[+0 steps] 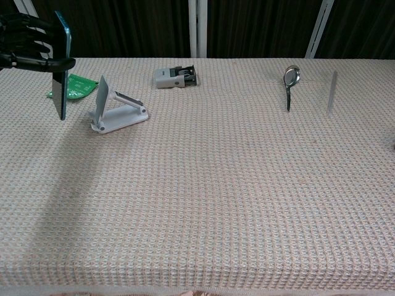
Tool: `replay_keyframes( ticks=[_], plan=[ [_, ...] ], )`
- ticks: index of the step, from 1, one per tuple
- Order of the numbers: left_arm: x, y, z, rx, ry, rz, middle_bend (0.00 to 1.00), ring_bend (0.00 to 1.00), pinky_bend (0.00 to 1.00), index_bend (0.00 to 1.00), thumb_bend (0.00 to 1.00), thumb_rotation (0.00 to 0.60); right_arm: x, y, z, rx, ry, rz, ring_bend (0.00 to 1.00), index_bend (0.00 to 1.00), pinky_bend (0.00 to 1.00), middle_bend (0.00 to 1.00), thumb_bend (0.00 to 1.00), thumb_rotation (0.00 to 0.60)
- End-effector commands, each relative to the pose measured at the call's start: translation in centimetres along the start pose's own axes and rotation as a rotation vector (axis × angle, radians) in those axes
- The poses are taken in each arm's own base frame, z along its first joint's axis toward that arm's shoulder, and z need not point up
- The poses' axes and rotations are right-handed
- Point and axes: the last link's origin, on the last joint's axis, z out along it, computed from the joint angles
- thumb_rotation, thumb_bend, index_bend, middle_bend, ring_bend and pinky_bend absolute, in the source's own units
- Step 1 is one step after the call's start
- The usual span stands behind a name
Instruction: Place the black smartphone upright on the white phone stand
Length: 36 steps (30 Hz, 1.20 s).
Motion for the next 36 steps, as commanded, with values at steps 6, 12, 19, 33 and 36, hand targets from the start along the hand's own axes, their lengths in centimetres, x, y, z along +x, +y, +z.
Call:
replay_keyframes(
  ticks=[6, 12, 19, 33, 36],
  plan=[
    [-2.1, 0.5, 0.9, 0.037, -0.013, -0.049, 0.66, 0.24, 0.21, 0.58, 0.34, 0.6, 0.5, 0.4, 0.0, -0.007, 0.007, -0.003, 0.0, 0.0, 0.0, 0.0, 0.23, 0.6],
    [-2.9, 0.7, 1.2, 0.026, -0.045, -0.075, 0.66, 0.24, 0.21, 0.58, 0.34, 0.6, 0.3, 0.6, -0.1, -0.014, -0.004, -0.003, 0.0, 0.0, 0.0, 0.0, 0.23, 0.6],
    [-3.5, 0.8, 1.7, 0.006, -0.081, -0.097, 0.67, 0.24, 0.21, 0.58, 0.34, 0.6, 0.3, 0.6, -0.1, -0.012, -0.004, -0.004, 0.0, 0.0, 0.0, 0.0, 0.23, 0.6],
    [-3.8, -0.6, 2.6, 0.026, -0.118, -0.118, 0.67, 0.24, 0.21, 0.58, 0.35, 0.6, 0.1, 0.8, -0.2, -0.024, -0.013, -0.009, 0.0, 0.0, 0.0, 0.0, 0.23, 0.6],
    [-3.8, -0.8, 2.6, 0.03, -0.119, -0.119, 0.67, 0.24, 0.21, 0.58, 0.35, 0.6, 0.1, 0.8, -0.1, -0.025, -0.013, -0.009, 0.0, 0.0, 0.0, 0.0, 0.23, 0.6]
  ],
)
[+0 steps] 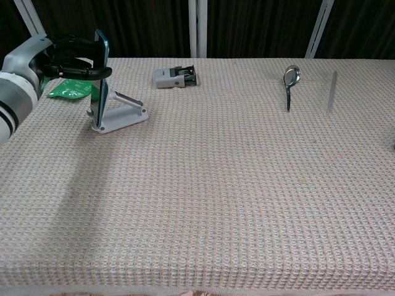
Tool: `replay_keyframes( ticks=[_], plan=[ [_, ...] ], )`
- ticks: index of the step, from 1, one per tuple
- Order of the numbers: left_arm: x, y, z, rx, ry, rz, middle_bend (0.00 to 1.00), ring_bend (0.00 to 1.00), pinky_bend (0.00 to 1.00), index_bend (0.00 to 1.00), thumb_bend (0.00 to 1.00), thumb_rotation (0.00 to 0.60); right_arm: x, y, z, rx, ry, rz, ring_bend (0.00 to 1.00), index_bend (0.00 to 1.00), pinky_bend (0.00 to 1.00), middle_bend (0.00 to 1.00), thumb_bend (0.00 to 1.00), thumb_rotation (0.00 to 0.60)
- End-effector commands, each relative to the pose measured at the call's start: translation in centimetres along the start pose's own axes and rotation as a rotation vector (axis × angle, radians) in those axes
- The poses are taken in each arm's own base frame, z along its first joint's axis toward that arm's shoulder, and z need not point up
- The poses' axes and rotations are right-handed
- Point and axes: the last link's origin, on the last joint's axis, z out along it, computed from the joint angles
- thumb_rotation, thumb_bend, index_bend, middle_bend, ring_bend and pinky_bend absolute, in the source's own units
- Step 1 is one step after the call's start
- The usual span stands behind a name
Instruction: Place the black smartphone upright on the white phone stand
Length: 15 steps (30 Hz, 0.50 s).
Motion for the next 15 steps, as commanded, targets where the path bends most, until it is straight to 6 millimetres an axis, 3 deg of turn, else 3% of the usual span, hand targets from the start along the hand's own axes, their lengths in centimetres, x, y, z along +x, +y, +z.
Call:
replay_keyframes(
  ticks=[1, 15],
  plan=[
    [-0.01, -0.2, 0.03, 0.005, -0.003, -0.002, 0.67, 0.24, 0.21, 0.58, 0.35, 0.6, 0.03, -0.03, 0.03, 0.0, 0.001, 0.0, 0.0, 0.0, 0.0, 0.0, 0.23, 0.6],
    [0.38, -0.88, 0.18, 0.011, 0.015, -0.02, 0.67, 0.24, 0.21, 0.58, 0.37, 0.6, -0.01, 0.1, -0.11, -0.012, -0.01, -0.007, 0.0, 0.0, 0.0, 0.0, 0.23, 0.6]
  ],
)
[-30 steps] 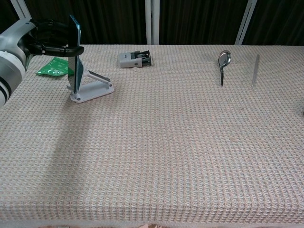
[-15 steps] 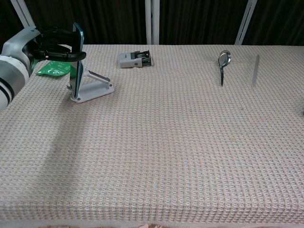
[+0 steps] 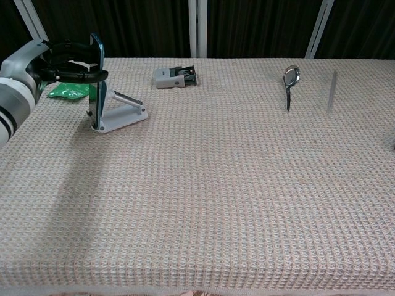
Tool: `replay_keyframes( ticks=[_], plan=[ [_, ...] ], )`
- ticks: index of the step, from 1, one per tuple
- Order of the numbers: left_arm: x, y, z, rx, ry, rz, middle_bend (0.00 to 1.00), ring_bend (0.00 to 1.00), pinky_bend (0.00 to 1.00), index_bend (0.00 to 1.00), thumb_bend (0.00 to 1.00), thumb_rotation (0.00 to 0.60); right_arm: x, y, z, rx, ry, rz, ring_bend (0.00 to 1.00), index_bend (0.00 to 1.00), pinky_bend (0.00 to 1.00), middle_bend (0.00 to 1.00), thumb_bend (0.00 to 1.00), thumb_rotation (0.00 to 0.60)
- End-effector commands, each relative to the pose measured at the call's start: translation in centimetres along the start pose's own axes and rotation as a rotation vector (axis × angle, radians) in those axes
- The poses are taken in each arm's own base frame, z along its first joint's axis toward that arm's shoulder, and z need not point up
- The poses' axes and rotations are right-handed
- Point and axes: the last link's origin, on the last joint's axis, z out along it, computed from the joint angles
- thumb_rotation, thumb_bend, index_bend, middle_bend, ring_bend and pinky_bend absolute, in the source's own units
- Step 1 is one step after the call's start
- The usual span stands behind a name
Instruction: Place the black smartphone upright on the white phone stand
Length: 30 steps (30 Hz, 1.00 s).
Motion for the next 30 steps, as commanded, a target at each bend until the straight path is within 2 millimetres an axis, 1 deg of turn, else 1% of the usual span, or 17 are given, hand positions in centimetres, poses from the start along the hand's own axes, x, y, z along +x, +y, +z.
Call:
replay_keyframes(
  ticks=[1, 30],
  plan=[
    [0.11, -0.04, 0.04, -0.003, 0.003, -0.002, 0.67, 0.24, 0.21, 0.58, 0.37, 0.6, 0.01, 0.04, -0.03, -0.002, -0.001, -0.002, 0.0, 0.0, 0.0, 0.0, 0.23, 0.6],
    [-0.02, -0.55, 0.21, -0.01, -0.001, 0.011, 0.67, 0.24, 0.21, 0.58, 0.37, 0.6, 0.05, -0.18, 0.14, -0.003, -0.019, -0.008, 0.0, 0.0, 0.0, 0.0, 0.23, 0.6]
  ],
)
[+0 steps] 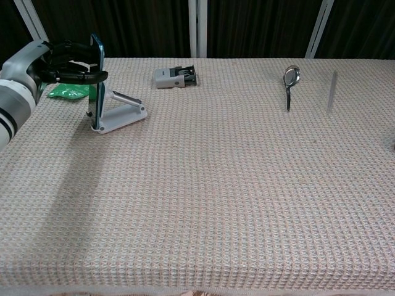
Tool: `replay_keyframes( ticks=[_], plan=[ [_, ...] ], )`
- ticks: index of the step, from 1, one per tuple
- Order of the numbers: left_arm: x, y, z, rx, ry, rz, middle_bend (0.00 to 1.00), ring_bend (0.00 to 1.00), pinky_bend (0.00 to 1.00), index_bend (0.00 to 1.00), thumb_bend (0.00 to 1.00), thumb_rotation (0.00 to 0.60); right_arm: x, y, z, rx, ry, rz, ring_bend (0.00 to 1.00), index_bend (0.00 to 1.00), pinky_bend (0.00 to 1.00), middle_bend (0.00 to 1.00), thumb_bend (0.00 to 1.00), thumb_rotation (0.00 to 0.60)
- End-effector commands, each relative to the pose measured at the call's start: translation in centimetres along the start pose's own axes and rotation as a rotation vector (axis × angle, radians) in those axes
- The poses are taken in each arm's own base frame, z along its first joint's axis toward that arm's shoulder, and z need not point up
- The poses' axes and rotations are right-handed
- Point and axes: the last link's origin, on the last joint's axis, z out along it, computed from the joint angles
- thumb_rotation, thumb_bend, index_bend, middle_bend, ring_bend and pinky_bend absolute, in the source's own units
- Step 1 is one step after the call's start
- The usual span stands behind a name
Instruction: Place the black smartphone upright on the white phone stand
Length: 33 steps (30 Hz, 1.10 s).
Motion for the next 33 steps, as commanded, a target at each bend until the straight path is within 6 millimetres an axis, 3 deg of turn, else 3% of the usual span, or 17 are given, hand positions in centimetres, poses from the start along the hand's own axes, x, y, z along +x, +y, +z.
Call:
replay_keyframes(
  ticks=[1, 10, 15, 33],
  plan=[
    [0.02, -0.04, -0.02, 0.0, 0.001, 0.001, 0.66, 0.24, 0.21, 0.58, 0.37, 0.6, -0.01, -0.02, 0.01, 0.0, -0.001, 0.0, 0.0, 0.0, 0.0, 0.0, 0.23, 0.6],
    [-0.18, -0.02, -0.09, -0.007, -0.011, -0.001, 0.65, 0.24, 0.21, 0.56, 0.37, 0.6, 0.07, -0.07, -0.03, -0.001, -0.001, -0.001, 0.0, 0.0, 0.0, 0.0, 0.23, 0.6],
    [-0.28, -0.11, -0.11, -0.01, -0.022, -0.003, 0.56, 0.24, 0.21, 0.49, 0.37, 0.6, 0.01, -0.05, -0.05, -0.003, -0.004, 0.0, 0.0, 0.0, 0.0, 0.0, 0.24, 0.6],
    [-0.7, -0.41, -0.27, -0.025, -0.055, -0.014, 0.35, 0.21, 0.21, 0.36, 0.35, 0.6, -0.08, 0.17, -0.01, -0.015, -0.019, -0.002, 0.0, 0.0, 0.0, 0.0, 0.24, 0.6]
  ],
)
